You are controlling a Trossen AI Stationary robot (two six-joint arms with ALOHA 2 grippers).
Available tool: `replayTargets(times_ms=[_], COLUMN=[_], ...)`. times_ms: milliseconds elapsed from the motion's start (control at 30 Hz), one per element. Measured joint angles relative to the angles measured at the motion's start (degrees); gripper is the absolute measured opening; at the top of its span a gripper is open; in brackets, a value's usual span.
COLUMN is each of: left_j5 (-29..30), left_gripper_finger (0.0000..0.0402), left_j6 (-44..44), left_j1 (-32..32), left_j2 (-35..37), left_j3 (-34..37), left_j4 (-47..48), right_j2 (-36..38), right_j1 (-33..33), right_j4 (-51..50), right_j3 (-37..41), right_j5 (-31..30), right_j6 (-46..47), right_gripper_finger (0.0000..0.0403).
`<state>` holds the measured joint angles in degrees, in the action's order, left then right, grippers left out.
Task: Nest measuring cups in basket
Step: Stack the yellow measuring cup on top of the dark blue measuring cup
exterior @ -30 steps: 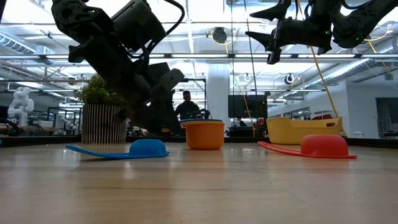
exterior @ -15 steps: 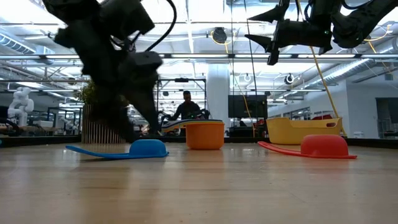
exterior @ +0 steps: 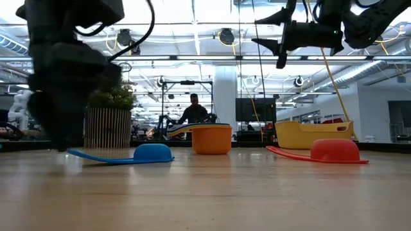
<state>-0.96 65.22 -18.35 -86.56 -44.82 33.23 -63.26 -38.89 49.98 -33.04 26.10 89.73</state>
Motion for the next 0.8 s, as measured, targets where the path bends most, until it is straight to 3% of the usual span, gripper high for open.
replayTargets(times_ms=[167, 800], left_j5=[-1.69, -5.63], left_gripper_finger=[0.0349, 0.0349], left_j6=[-1.85, -11.83], left_j1=[0.39, 1.57], left_j2=[1.46, 2.01], left_j3=[-0.01, -0.04], left_j4=[4.36, 4.70], right_j2=[1.93, 8.08], right_j1=[5.90, 34.82], right_j4=[-0.21, -7.83], right_j3=[-0.02, -0.02], right_j5=[-5.94, -28.45], right_j6=[-1.62, -11.27], right_gripper_finger=[0.0215, 0.0215])
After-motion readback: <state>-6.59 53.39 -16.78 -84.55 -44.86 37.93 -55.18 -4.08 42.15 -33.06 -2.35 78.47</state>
